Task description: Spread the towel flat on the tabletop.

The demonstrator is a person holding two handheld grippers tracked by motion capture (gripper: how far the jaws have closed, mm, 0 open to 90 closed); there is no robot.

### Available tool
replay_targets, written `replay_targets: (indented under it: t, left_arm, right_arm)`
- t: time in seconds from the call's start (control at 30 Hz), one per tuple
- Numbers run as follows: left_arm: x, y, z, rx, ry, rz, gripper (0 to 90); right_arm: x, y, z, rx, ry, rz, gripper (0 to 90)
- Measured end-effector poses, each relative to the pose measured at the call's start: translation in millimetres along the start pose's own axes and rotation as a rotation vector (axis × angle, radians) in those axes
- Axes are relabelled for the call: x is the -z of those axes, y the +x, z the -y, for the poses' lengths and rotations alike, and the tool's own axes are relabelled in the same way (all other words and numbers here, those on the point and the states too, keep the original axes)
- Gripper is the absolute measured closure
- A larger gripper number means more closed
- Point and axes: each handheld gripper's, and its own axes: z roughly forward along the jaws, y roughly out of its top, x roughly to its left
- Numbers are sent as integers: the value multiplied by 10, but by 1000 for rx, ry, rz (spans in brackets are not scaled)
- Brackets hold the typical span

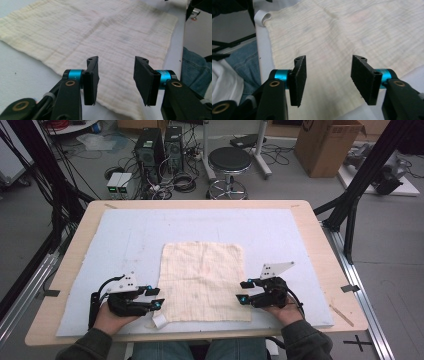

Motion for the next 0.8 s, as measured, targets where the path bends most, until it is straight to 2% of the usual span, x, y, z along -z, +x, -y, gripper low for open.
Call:
replay_targets:
  t: [0.03, 0.1, 0.17, 0.37, 0.57, 0.8]
  left_arm:
    - [-3, 3, -4, 3, 1, -7, 530]
    - [-8, 10, -16, 1, 2, -23, 509]
    - [-21, 7, -36, 7, 3, -41, 492]
    - [-65, -28, -103, 6, -13, -50, 453]
    - [-77, -22, -114, 23, -16, -69, 422]
    - [-91, -19, -118, 21, -3, -82, 402]
  right_arm:
    - [6, -19, -12, -16, -4, 14, 412]
    - [13, -32, -19, -25, -10, 29, 400]
    - [13, -38, -22, -26, -13, 44, 350]
    - [36, -73, -44, -55, -33, 97, 298]
    - [-4, -82, -73, -51, -25, 122, 244]
    - [-41, -41, -112, -29, -10, 148, 208]
